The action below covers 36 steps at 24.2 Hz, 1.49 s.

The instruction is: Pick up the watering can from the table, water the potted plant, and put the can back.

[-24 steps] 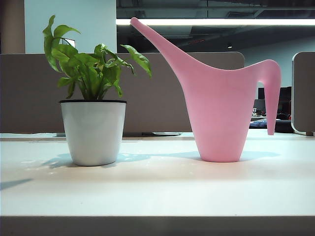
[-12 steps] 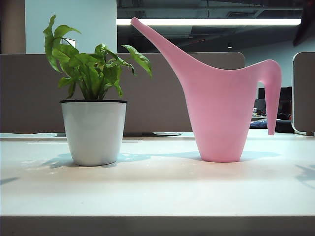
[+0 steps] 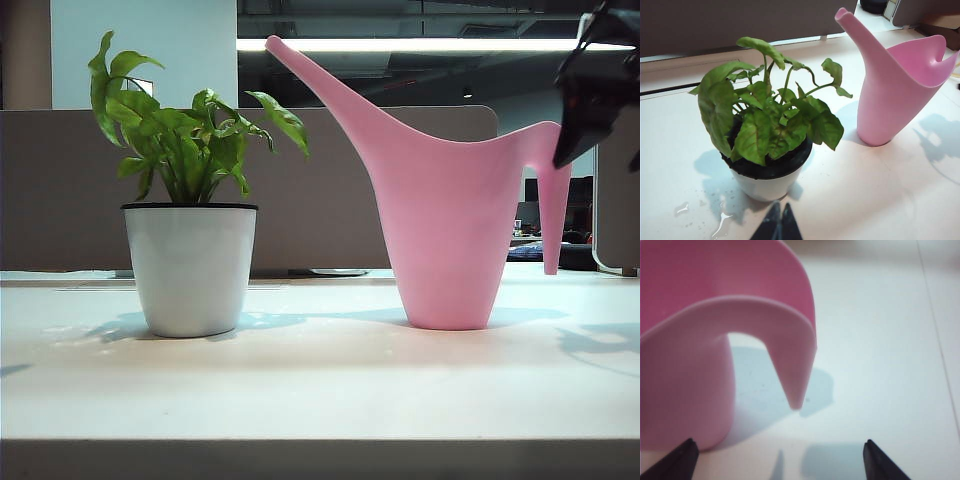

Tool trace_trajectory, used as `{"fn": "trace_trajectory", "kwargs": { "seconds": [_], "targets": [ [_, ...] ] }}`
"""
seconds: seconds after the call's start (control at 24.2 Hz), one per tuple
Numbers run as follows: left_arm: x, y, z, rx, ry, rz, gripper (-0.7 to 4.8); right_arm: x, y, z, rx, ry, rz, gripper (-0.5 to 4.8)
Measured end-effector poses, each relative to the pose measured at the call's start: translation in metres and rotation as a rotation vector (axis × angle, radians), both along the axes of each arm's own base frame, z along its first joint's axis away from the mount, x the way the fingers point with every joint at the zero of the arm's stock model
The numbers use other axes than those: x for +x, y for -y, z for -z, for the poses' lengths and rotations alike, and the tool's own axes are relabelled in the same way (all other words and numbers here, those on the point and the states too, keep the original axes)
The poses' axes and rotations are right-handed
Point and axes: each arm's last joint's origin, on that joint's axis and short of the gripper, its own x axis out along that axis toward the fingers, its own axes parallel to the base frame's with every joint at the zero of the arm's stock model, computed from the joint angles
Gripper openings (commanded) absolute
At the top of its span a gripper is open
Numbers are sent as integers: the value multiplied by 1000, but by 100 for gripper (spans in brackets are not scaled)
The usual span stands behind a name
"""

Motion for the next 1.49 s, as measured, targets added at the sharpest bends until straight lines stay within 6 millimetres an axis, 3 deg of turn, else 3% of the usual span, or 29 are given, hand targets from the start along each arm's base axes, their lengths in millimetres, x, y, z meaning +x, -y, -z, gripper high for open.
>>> {"fn": "trace_trajectory", "kwargs": {
  "seconds": [0.12,0.45,0.7,0.78,0.99,1.2,1.49],
  "targets": [
    [0,0,-1,13,15,6,-6,27,-1,24,-3,18,-12,479],
    [1,0,-2,29,44,13,-6,60,-2,57,-5,90,-5,479],
    [1,0,-3,30,48,14,-6,70,2,67,-9,139,17,458],
    [1,0,-3,43,55,17,-6,71,5,64,-9,168,15,408],
    [1,0,-3,52,59,17,-6,73,21,57,25,252,-64,408],
    [1,0,-3,64,66,21,-6,75,35,70,71,222,-135,407],
    [1,0,-2,68,67,22,-6,83,32,71,72,333,-199,398]
  ]
}}
